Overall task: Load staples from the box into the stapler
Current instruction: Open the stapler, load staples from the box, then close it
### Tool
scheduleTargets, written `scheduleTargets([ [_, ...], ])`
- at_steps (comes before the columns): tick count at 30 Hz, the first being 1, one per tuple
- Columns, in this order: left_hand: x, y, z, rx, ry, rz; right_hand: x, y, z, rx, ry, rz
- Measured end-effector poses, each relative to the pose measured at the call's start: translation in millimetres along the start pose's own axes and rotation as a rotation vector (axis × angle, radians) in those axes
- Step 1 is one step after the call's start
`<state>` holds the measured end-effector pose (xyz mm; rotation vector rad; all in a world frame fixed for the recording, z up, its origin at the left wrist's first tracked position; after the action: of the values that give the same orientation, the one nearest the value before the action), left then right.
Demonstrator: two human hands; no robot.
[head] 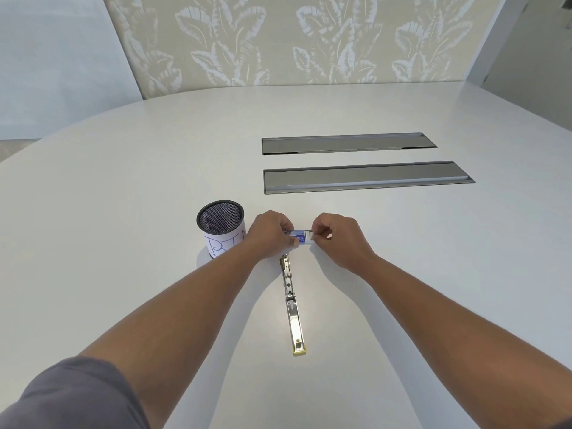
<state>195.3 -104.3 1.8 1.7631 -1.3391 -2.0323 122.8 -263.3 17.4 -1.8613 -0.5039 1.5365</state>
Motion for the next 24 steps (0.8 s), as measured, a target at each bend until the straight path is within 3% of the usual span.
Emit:
scheduleTargets([
  [6, 0.0, -1.0, 0.0, -0.003, 0.002, 0.008, -7.8, 10.4, -3.1, 0.180, -0.046, -0.337],
  [9, -0.7, -1.6, 0.3, 0.000, 0.007, 0.007, -2.5, 10.5, -1.9, 0.264, -0.234, -0.465],
  [14, 0.5, -1.1, -0.1, 0.010, 0.008, 0.021, 13.4, 10.2, 8.2, 0.305, -0.452, -0.290],
  [21, 0.8, -2.3, 0.8, 0.022, 0.019, 0.012, 15.5, 10.2, 3.6, 0.286, -0.362, -0.113],
  [24, 0.1, -3.8, 1.6, 0.012, 0.022, 0.012, 12.9, 11.8, 2.0, 0.272, -0.318, -0.164],
])
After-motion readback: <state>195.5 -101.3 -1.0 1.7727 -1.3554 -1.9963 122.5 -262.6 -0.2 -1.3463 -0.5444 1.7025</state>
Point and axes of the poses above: each hand's wrist, its own z-axis away from the middle knuckle, its own x-axis out of the palm, y = z × x, the point moved 7 cm from there along -z, towards the middle knuckle, and after that the axes turned 14 degrees about x, right-handed, at the moved point
